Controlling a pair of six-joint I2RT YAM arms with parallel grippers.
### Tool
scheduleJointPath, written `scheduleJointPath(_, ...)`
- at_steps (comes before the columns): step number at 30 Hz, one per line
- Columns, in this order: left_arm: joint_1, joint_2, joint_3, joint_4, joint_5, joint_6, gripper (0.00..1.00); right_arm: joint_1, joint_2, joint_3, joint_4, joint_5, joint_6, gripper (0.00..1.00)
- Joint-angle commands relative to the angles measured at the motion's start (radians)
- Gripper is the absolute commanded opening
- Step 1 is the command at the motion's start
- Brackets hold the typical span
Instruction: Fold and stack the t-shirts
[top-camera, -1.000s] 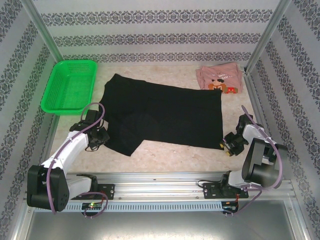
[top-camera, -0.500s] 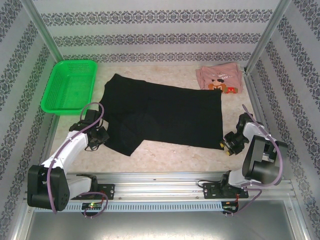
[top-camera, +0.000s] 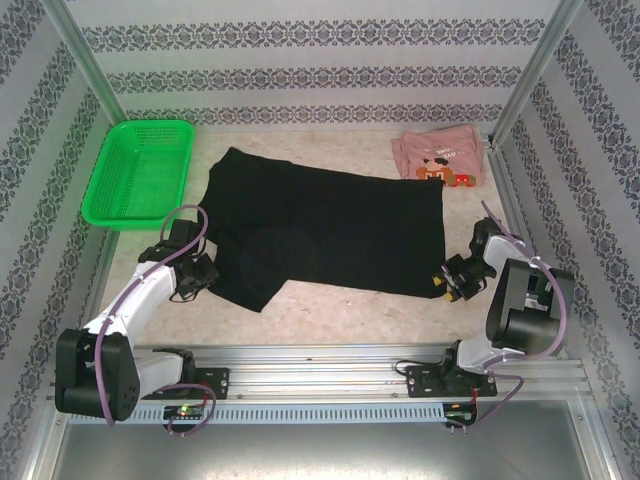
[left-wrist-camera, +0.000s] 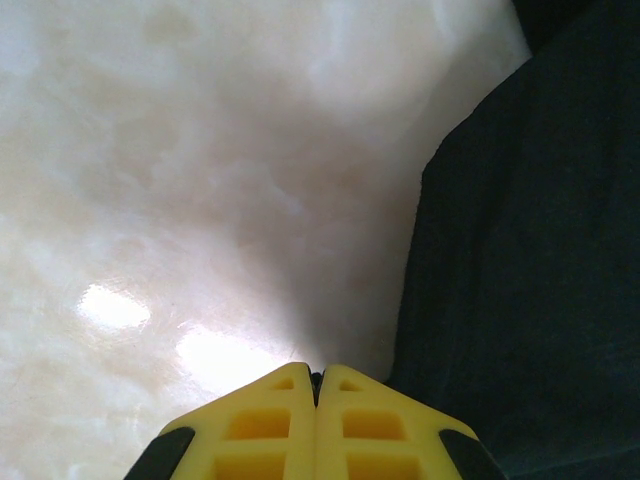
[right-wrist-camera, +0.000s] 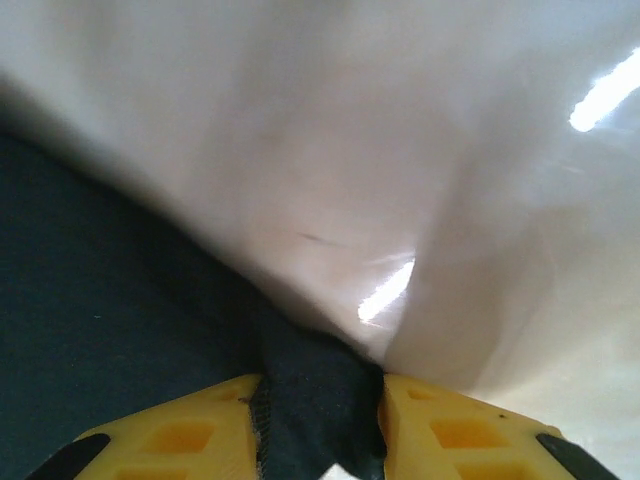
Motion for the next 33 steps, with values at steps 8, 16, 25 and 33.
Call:
scheduleJointPath(8, 0.022, -0.014, -0.028, 0.015, 0.006, 0.010, 0.02, 0.023, 0.046, 0.019, 0.100, -0.067, -0.013, 0.27)
scheduleJointPath(16, 0.035, -0.019, 0.000, 0.001, 0.006, 0.020, 0.01, 0.007, 0.014, 0.010, 0.076, -0.069, -0.031, 0.00)
scheduleJointPath(25, 0.037, -0.020, 0.151, -0.009, 0.046, 0.040, 0.00, 0.006, -0.095, 0.058, 0.009, -0.084, -0.045, 0.00)
scheduleJointPath(33, 0.058, 0.044, 0.333, -0.014, 0.085, 0.064, 0.00, 0.004, -0.123, 0.161, -0.042, -0.106, -0.046, 0.00)
